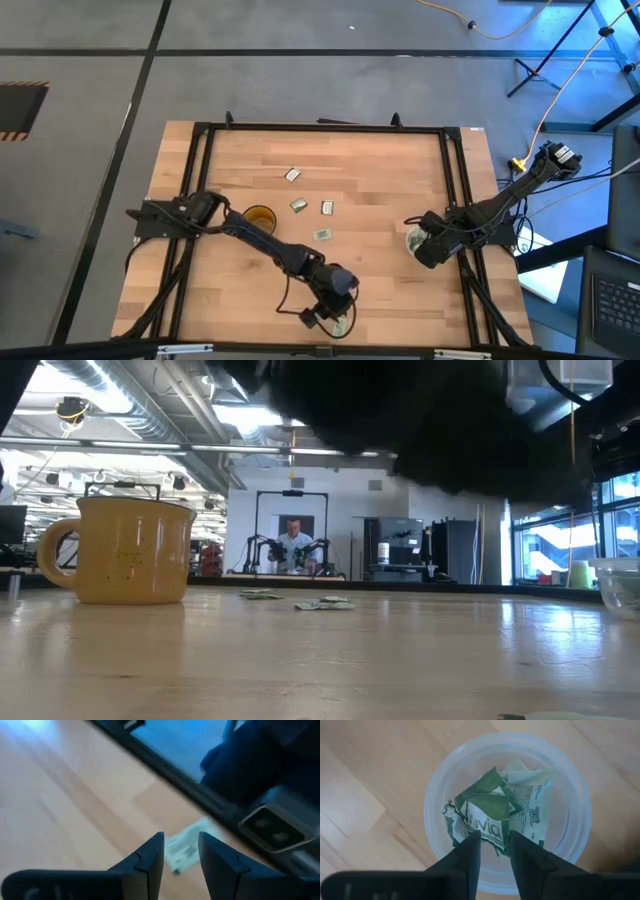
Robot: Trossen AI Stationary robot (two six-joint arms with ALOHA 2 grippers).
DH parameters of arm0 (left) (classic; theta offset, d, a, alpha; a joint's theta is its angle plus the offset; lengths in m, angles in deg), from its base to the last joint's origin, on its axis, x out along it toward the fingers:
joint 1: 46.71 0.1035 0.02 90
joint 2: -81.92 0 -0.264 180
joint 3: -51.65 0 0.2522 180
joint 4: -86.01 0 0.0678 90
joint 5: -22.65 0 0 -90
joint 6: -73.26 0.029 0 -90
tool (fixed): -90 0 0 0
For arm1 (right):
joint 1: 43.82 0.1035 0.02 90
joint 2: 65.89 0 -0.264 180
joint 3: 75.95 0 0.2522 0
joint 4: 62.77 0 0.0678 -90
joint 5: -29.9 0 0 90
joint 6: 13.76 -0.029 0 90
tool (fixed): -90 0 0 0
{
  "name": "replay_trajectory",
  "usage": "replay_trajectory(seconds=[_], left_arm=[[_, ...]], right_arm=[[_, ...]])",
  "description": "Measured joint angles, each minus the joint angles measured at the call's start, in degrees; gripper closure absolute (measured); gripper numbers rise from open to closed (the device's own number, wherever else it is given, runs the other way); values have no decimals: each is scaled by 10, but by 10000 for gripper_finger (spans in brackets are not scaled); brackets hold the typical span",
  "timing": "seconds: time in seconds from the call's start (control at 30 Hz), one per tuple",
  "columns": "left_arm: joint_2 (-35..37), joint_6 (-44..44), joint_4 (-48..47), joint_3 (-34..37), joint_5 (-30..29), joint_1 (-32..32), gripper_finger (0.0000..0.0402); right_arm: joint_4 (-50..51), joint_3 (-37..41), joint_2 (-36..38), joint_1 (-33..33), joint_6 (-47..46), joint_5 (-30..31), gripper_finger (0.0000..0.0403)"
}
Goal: Pick and place Stevia / Truvia into bins
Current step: Put the green stevia packet into the transparent container
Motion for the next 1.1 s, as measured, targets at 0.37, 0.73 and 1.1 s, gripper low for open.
replay_trajectory(seconds=[0.37, 0.73, 1.1], left_arm=[[-45, 12, 30, 0, -20, -7, 288], [-70, -10, 33, -2, -22, -14, 288], [-76, -18, 24, -2, -41, -15, 343]], right_arm=[[-3, 0, 0, 0, 1, 0, 298], [-3, 0, 0, 0, 1, 1, 298], [-3, 0, 0, 0, 1, 1, 298]])
